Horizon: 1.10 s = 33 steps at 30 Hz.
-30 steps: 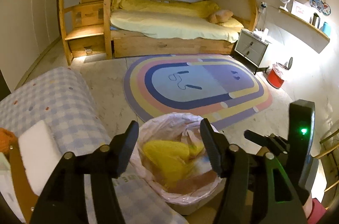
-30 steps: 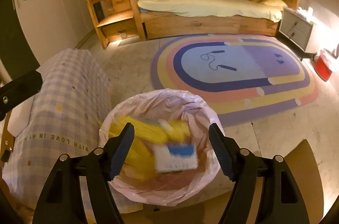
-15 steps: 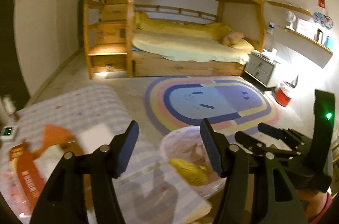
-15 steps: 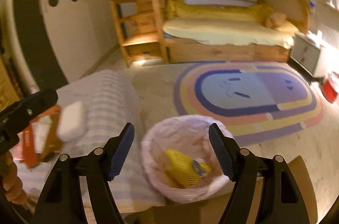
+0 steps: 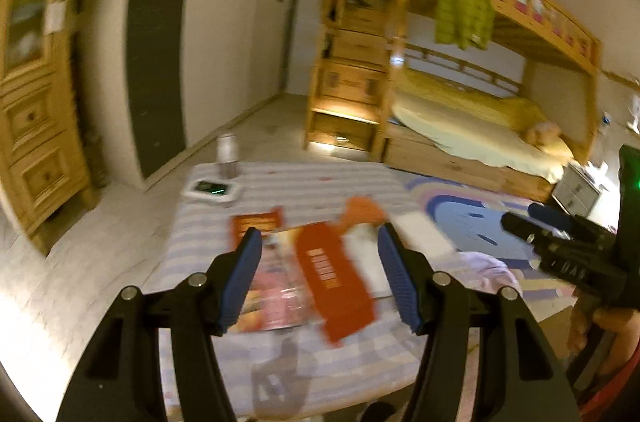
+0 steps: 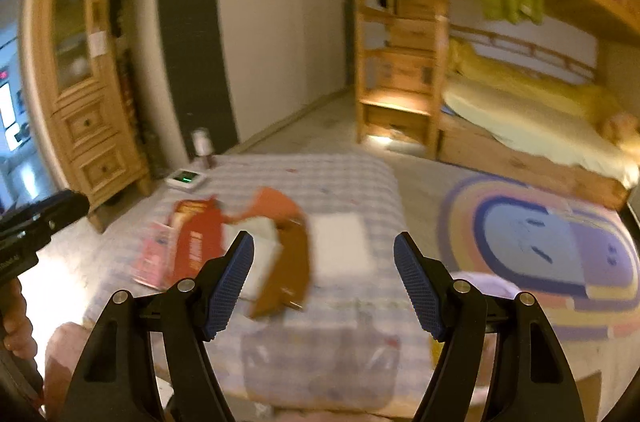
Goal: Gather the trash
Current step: 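Lower the left tool toward the blue wrapper on the floor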
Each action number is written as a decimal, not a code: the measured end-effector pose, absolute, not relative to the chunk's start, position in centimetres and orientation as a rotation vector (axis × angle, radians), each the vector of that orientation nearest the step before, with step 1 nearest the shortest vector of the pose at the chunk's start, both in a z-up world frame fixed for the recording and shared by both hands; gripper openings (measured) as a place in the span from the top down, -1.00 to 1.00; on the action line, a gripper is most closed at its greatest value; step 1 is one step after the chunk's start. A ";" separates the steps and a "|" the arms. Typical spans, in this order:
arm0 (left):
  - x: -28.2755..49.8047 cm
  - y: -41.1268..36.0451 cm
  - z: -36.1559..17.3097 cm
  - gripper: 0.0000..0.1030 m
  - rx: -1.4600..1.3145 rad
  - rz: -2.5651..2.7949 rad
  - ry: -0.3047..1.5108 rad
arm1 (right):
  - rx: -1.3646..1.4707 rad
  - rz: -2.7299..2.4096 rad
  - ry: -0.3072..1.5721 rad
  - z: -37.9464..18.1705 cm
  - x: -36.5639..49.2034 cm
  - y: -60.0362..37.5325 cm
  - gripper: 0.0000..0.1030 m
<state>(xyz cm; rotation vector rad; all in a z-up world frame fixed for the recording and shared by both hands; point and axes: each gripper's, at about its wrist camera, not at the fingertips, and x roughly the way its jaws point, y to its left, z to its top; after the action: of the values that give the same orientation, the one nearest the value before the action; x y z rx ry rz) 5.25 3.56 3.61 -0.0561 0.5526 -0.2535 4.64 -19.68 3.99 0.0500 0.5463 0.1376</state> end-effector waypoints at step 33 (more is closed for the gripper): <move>6.3 32.3 -26.3 -0.01 -0.132 0.133 0.704 | -0.046 0.094 0.470 3.9 9.1 -8.0 -0.38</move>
<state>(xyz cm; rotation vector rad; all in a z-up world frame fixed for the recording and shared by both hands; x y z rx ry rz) 6.33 32.31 -26.32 -0.1322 0.7036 0.1334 9.09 -8.00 3.89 -0.0455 0.4703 0.0938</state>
